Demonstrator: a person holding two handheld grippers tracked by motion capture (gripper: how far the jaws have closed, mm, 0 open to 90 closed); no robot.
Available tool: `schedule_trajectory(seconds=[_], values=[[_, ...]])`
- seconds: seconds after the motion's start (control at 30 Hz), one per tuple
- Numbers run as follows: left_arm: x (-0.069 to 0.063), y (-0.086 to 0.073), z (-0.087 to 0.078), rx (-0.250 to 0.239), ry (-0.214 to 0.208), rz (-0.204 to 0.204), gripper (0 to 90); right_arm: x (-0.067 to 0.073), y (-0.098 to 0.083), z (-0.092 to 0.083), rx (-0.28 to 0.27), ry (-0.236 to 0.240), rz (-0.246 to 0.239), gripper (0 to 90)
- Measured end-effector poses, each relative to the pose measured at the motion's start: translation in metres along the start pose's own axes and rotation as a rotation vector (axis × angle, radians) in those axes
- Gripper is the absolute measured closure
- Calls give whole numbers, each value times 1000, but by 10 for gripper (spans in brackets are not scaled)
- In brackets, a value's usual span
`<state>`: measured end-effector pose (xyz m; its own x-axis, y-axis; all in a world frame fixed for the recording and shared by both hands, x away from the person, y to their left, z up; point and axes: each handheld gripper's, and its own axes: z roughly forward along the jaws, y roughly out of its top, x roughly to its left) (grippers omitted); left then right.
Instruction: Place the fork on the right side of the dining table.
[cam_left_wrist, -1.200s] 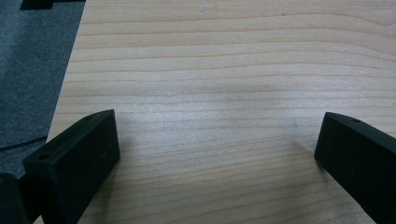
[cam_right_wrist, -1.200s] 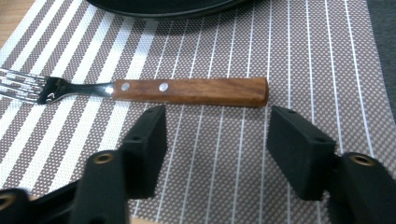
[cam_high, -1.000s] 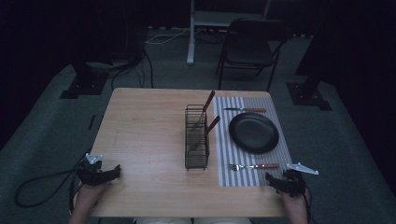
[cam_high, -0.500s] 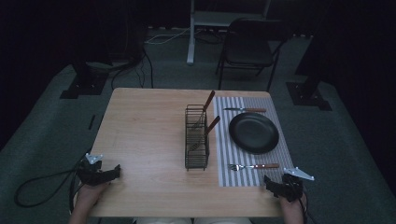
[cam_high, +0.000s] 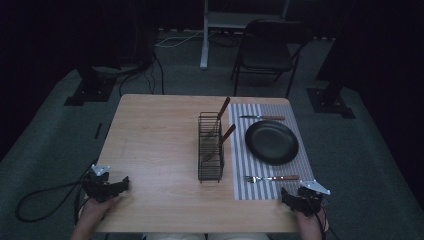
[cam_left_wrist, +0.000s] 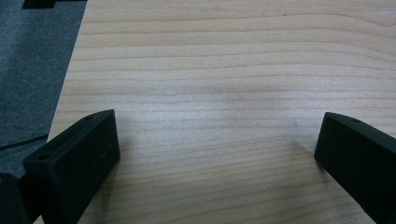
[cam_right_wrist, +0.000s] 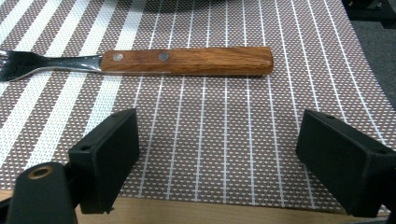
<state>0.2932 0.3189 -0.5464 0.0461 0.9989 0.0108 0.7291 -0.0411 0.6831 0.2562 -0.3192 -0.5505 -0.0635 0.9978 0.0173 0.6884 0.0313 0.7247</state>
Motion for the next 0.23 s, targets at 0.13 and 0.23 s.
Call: schedule_trajectory(seconds=[0.13,0.23], values=[[-1,0,0,1,11,-12,2,0,0,0,0,-1,1,128],[-2,0,0,0,13,-14,2,0,0,0,0,-1,1,128]])
